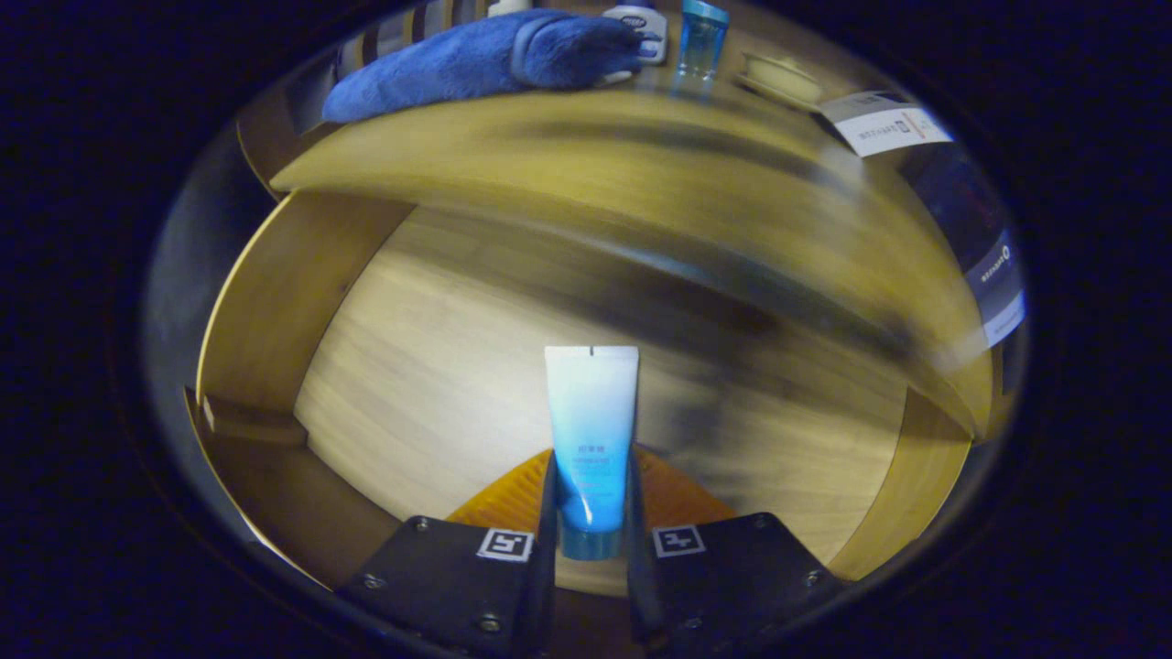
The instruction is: Pull open the drawer, take out the items inside it, and place them on the countertop above the cabinet.
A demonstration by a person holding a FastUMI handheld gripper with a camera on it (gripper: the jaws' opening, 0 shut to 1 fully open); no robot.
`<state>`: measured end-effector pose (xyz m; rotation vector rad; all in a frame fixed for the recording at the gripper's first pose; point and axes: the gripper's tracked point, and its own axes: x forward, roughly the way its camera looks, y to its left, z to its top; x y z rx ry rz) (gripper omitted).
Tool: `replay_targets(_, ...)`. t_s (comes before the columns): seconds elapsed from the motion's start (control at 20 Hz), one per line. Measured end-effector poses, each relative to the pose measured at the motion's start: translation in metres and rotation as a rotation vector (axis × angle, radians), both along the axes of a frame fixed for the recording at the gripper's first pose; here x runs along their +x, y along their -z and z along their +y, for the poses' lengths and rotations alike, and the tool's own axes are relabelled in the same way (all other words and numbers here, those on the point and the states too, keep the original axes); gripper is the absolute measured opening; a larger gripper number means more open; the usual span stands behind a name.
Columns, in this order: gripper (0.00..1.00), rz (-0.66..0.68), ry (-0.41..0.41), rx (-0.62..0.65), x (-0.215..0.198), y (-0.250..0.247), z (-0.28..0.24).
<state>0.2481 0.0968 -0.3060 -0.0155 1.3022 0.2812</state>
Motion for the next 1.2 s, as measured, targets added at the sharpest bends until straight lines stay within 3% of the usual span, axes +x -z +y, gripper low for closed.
replay_targets(0.4, 0.33, -0.113, -0.004, 0.156, -0.009, -0.067, -0.012)
replay_targets(0.65, 0.33, -0.257, 0.012, 0.2, 0.006, -0.118, -0.014)
replay_targets(0.8, 0.33, -0.373, 0.053, 0.144, 0.038, -0.134, -0.021)
replay_targets(0.95, 0.33, -0.464, 0.049, 0.005, 0.077, -0.13, -0.029)
replay_targets(1.2, 0.33, -0.499, 0.1, -0.06, 0.12, -0.115, -0.021)
